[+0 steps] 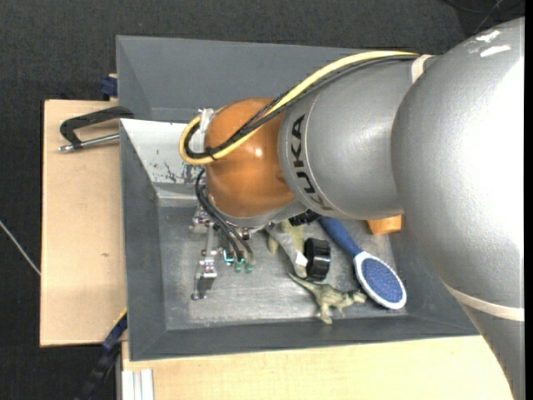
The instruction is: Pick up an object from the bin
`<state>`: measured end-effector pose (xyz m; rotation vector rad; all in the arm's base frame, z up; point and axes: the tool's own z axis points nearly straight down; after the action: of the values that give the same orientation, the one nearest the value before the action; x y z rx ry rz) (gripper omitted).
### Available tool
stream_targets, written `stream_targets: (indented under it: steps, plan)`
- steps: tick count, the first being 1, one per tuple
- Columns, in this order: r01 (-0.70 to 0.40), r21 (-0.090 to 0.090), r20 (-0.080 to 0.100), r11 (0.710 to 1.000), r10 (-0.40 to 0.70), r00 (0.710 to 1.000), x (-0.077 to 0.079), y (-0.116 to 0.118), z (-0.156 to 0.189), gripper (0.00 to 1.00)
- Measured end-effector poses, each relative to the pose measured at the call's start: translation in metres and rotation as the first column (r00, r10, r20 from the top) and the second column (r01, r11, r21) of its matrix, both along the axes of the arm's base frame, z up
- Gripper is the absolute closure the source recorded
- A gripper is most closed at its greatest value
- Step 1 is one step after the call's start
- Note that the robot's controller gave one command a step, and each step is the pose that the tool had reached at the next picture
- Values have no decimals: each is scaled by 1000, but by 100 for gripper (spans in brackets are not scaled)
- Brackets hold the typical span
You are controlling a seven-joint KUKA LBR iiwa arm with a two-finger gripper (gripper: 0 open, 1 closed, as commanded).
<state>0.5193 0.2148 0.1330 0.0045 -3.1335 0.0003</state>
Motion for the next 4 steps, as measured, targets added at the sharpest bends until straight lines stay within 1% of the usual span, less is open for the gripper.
stream_targets:
  steps: [1,2,3,4]
  plan:
    - [212,5,11,977,-212,977,14,-46,-61,0]
    - [-53,4,18,999,53,998,19,-10,-60,0]
    - [-57,4,21,998,57,998,52,-61,-59,0]
    - [-8,-1,11,1000,8,1000,39,-143,-57,0]
